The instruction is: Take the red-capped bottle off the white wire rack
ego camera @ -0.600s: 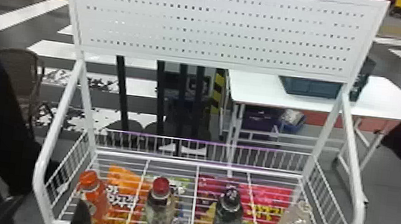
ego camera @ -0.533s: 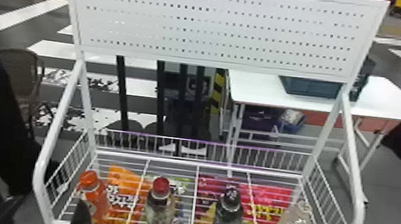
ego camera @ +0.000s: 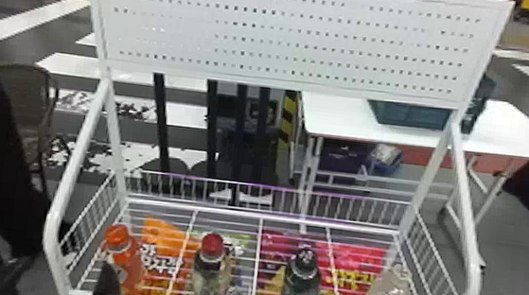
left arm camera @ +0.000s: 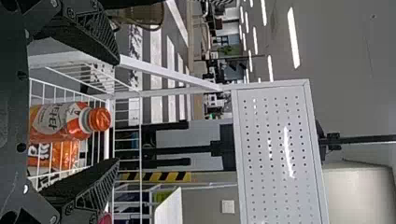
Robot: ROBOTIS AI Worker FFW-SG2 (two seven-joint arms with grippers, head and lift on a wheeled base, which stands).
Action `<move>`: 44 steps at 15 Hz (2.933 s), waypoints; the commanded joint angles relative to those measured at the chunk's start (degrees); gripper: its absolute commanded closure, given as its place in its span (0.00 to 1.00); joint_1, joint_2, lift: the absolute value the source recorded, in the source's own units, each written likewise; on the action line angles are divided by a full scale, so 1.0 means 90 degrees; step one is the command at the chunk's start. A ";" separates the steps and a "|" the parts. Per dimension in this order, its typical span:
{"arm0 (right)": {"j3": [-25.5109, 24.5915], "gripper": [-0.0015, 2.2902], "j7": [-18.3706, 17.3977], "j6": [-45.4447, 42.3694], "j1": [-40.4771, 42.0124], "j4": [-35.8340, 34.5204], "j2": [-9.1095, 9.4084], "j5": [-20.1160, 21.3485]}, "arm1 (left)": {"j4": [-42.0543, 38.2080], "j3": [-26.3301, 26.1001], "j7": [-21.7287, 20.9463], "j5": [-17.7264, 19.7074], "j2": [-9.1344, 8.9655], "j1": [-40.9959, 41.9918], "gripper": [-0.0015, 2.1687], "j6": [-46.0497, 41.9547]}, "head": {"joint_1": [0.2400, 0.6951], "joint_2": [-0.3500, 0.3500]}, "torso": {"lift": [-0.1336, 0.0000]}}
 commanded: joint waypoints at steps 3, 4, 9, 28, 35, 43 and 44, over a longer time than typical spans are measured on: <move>0.0024 0.07 0.0000 0.0000 -0.0024 0.0005 0.0009 0.0019 | 0.0205 -0.0165 -0.0021 -0.0001 0.0020 -0.0068 0.07 0.0000 | 0.57 0.50 | 1.00; 0.0034 0.07 0.0000 0.0000 -0.0024 -0.0005 0.0009 0.0019 | 0.0342 -0.0312 -0.0030 -0.0011 0.0039 -0.0127 0.07 -0.0020 | 0.57 0.50 | 1.00; 0.0043 0.07 0.0000 0.0000 -0.0024 -0.0034 0.0000 0.0029 | 0.1494 -0.1259 0.0009 -0.0177 0.0078 -0.0761 0.07 -0.0313 | 0.57 0.50 | 1.00; 0.0239 0.07 0.0030 -0.0059 0.0015 -0.0112 0.0019 0.0175 | 0.5273 -0.2880 0.0702 0.0624 -0.0273 -0.3642 0.00 -0.2149 | 0.57 0.50 | 1.00; 0.0248 0.07 0.0030 -0.0059 0.0074 -0.0171 0.0000 0.0205 | 0.5967 -0.2861 0.0575 0.1161 -0.0283 -0.4443 0.00 -0.2129 | 0.57 0.50 | 1.00; 0.0229 0.07 0.0020 -0.0059 0.0084 -0.0181 -0.0039 0.0214 | 0.6621 -0.2861 0.0380 0.1718 -0.0361 -0.5088 0.04 -0.1817 | 0.57 0.50 | 1.00; 0.0219 0.07 0.0020 -0.0039 0.0084 -0.0181 -0.0039 0.0214 | 0.6728 -0.2871 0.0438 0.1708 -0.0390 -0.5146 0.04 -0.1895 | 0.57 0.50 | 1.00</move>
